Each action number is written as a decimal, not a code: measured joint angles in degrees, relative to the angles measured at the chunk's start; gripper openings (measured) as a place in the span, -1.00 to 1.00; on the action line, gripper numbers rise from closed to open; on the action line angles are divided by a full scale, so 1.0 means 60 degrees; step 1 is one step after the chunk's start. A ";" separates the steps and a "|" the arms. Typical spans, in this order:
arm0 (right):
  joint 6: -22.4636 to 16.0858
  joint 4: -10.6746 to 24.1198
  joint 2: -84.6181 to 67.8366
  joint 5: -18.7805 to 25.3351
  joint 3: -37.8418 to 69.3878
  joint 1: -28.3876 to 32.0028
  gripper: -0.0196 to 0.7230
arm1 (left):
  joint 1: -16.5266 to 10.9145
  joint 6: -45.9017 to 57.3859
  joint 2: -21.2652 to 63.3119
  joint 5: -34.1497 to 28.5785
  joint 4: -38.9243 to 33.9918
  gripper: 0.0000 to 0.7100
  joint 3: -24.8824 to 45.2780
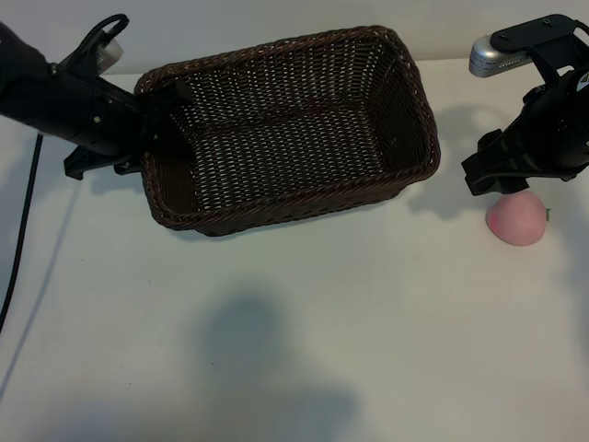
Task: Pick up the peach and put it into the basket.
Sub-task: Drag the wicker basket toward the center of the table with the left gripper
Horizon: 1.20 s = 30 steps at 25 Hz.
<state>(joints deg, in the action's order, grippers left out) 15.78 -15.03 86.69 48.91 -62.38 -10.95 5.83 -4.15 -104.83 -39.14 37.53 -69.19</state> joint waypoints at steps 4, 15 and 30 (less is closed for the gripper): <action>0.0000 -0.0003 0.0000 0.0000 0.0000 0.0000 0.59 | 0.0000 -0.0002 -0.0583 -0.0456 -0.0374 -0.19 -0.0693; 0.0000 -0.0011 0.0000 0.0013 0.0000 0.0000 0.52 | 0.0633 -0.0292 -0.1898 -0.1559 -0.1067 -0.19 -0.2701; 0.0009 -0.0011 0.0000 0.0040 0.0000 0.0000 0.51 | 0.1041 -0.0408 -0.2811 -0.1708 -0.1186 -0.21 -0.3262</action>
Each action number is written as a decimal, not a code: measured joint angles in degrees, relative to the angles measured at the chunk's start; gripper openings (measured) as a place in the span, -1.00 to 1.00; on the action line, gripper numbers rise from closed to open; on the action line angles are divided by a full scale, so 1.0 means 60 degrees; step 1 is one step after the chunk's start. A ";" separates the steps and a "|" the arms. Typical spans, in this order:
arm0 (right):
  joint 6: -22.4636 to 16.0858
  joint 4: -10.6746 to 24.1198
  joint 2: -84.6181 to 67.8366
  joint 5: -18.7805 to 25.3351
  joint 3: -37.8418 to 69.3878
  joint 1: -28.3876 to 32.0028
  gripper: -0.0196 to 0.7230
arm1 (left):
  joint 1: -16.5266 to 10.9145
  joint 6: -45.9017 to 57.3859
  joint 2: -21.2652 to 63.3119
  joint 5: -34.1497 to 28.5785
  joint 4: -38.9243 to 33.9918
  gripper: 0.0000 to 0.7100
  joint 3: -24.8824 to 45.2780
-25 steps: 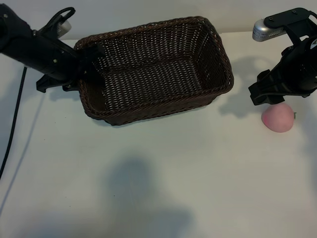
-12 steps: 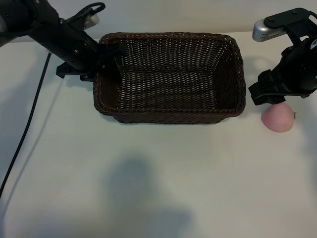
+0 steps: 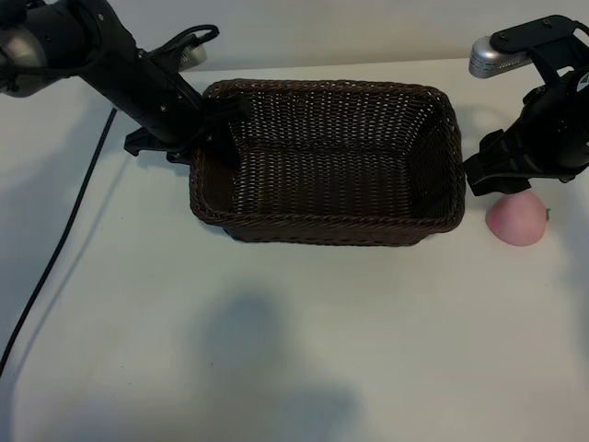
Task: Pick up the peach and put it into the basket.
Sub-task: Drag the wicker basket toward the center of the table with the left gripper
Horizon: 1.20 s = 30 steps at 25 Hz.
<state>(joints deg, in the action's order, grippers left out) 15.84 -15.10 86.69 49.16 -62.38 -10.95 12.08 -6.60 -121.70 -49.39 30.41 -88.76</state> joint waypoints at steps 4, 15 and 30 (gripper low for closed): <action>0.0000 0.0000 0.0000 0.0003 0.0000 0.0000 0.51 | 0.0021 0.0225 -0.0008 0.0139 0.0000 -0.21 -0.0020; -0.0009 0.0000 0.0000 0.0059 0.0000 0.0000 0.51 | 0.0039 0.1099 -0.0198 0.0589 -0.0001 -0.31 0.0060; 0.0000 0.0000 0.0000 0.0059 0.0000 0.0000 0.51 | 0.0039 0.0428 -0.0208 0.0698 -0.0003 -0.39 0.0266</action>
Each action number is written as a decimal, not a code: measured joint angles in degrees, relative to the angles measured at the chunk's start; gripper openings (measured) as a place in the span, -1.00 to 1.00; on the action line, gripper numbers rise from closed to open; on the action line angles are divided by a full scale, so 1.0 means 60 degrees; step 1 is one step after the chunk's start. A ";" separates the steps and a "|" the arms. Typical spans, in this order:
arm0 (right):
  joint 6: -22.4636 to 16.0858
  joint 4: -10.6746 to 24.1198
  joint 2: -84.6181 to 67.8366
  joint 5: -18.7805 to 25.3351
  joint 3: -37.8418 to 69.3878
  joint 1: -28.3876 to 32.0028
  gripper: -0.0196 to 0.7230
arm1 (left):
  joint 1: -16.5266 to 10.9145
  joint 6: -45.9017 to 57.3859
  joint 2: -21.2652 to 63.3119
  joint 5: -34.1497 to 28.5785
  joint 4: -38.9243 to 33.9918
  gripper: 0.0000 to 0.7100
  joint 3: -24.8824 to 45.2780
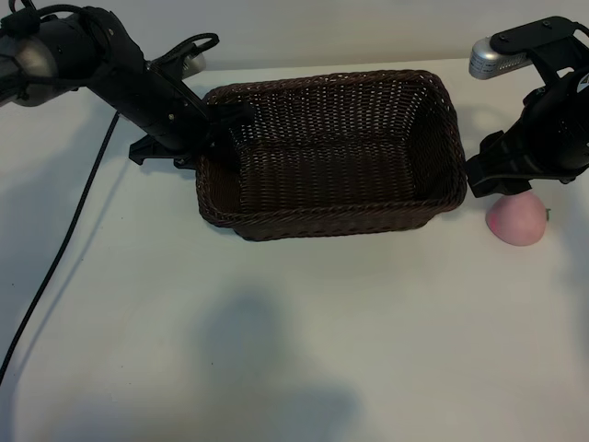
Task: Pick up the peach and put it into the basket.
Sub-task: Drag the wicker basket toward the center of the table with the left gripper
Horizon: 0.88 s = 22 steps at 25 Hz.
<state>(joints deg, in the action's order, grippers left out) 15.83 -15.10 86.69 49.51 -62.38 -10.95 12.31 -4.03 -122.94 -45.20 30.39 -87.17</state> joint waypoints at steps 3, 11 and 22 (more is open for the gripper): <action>-0.0009 0.0009 0.0000 0.0000 0.0000 0.0000 0.50 | 0.0000 -0.0171 0.0000 -0.0067 0.0007 -0.39 0.0000; -0.0009 0.0009 0.0000 0.0012 0.0000 0.0000 0.50 | -0.0030 -0.0434 0.0000 -0.0154 0.0039 -0.39 0.0000; -0.0009 0.0009 0.0000 0.0047 0.0000 0.0000 0.50 | -0.0065 -0.0455 0.0000 -0.0278 0.0039 -0.32 0.0000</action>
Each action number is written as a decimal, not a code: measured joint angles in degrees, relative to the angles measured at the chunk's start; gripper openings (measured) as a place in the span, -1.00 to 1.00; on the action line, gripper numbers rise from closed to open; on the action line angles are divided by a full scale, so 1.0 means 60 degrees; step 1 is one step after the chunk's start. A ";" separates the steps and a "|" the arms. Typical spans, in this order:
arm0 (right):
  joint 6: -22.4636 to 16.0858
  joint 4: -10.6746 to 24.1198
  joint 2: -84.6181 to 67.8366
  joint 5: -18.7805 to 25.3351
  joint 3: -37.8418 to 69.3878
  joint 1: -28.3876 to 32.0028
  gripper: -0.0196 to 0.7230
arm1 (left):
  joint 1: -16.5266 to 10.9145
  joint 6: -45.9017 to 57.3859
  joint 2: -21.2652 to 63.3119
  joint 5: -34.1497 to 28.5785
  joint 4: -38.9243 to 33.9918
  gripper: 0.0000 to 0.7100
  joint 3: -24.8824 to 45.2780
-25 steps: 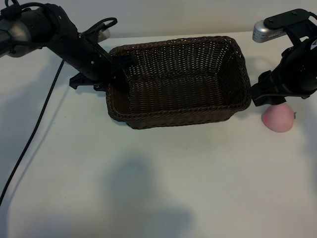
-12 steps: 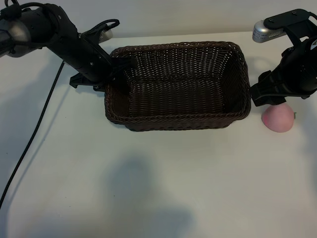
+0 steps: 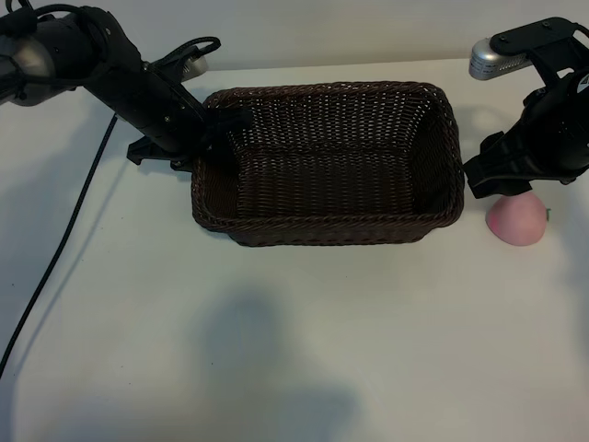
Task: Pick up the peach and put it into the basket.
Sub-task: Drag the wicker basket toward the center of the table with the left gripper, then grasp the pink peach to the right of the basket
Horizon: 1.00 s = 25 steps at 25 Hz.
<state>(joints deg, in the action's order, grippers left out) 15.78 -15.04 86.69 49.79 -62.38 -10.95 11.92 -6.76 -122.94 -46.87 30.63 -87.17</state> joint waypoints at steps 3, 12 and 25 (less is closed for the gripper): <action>0.0000 0.0000 0.0000 0.0000 0.0000 0.0000 0.50 | -0.0010 0.0000 0.0000 -0.0020 0.0000 0.00 0.0000; 0.0000 0.0000 0.0000 0.0014 0.0000 0.0000 0.50 | -0.0010 0.1213 0.0339 -0.0628 -0.1521 0.85 -0.0346; 0.0008 0.0000 0.0000 0.0063 0.0000 0.0000 0.50 | -0.0029 0.1662 0.1931 -0.2748 -0.3182 0.83 -0.1877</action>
<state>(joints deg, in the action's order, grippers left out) 15.83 -15.04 86.69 50.17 -62.38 -10.95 11.75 3.21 -111.36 -63.35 11.54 -98.43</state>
